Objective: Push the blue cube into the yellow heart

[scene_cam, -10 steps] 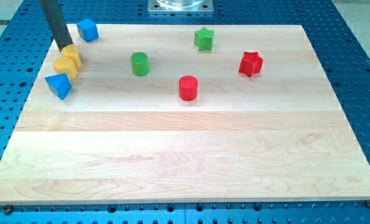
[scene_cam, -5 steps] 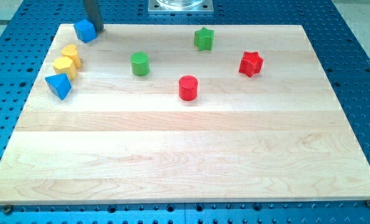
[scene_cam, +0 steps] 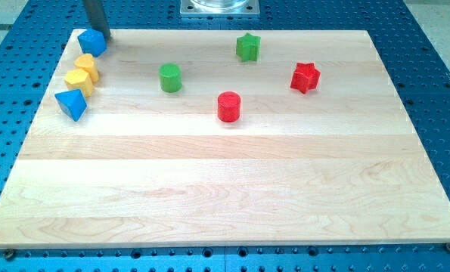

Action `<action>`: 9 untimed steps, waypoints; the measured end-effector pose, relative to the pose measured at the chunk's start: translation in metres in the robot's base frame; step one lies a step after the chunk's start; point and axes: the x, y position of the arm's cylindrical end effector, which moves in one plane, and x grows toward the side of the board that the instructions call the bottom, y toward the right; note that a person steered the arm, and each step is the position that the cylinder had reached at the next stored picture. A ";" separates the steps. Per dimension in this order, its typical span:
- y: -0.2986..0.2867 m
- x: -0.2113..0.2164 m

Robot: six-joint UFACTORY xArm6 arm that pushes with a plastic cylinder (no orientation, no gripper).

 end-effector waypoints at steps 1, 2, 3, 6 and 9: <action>-0.017 -0.012; -0.024 -0.007; -0.006 0.008; 0.034 0.031; 0.231 0.089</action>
